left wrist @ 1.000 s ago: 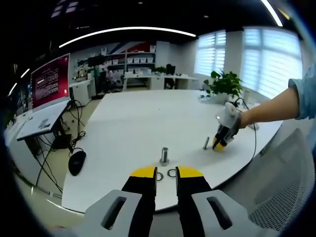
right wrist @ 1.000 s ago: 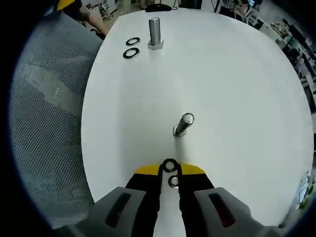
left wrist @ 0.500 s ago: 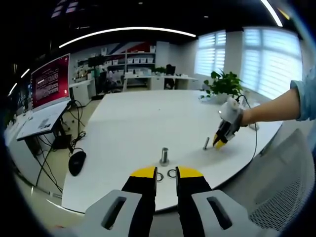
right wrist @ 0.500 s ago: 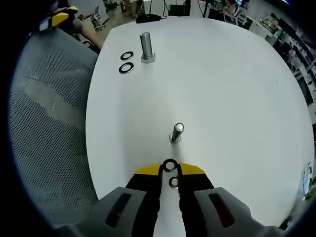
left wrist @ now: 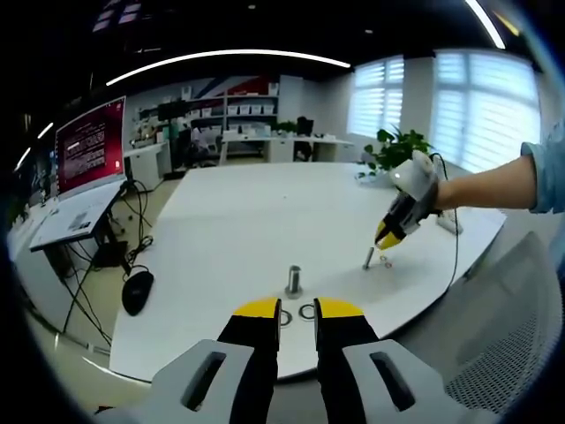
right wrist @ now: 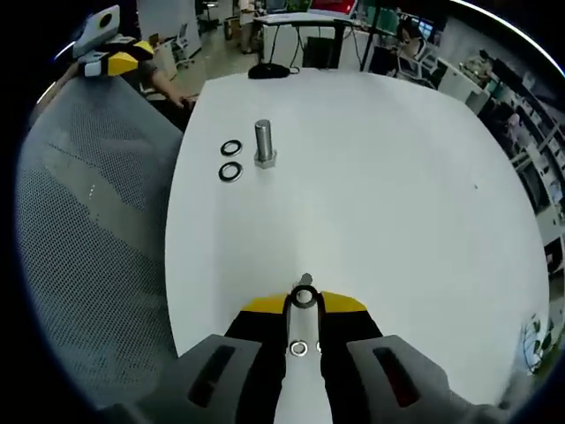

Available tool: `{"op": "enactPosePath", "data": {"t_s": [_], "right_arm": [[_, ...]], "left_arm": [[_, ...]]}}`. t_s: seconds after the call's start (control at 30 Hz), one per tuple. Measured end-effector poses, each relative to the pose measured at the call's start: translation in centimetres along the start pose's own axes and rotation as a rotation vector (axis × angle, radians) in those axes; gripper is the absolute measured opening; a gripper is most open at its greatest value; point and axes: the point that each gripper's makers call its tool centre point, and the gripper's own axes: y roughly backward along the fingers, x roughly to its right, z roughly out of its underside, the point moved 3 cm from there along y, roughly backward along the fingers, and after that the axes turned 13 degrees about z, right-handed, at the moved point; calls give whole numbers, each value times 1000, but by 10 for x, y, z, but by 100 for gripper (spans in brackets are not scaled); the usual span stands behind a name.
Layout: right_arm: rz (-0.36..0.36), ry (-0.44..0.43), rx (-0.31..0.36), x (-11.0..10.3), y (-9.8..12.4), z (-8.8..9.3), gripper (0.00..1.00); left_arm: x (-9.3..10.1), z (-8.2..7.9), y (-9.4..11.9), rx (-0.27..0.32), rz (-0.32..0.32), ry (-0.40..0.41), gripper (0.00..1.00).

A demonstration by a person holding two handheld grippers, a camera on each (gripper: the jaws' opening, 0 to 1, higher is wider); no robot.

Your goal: Place the washer onto the threaded stud by aligning its center hole with the stud, sliding it down to the base, and recovering from edge contact or off-axis alignment until the washer reaches the visible bottom stop.

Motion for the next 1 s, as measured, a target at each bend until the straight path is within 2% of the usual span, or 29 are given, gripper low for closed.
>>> {"op": "enactPosePath", "data": {"t_s": [0.13, 0.23, 0.77, 1.0], "right_arm": [[3, 5, 4, -1, -3, -5, 14], [7, 55, -24, -2, -7, -2, 14], [-14, 73, -62, -5, -24, 1, 14], [-28, 78, -93, -7, -38, 8, 14]], "left_arm": [[0, 0, 0, 1, 0, 0, 12], [0, 0, 0, 3, -1, 0, 12], [-1, -1, 1, 12, -5, 6, 12], [-1, 0, 0, 4, -6, 8, 12]]}}
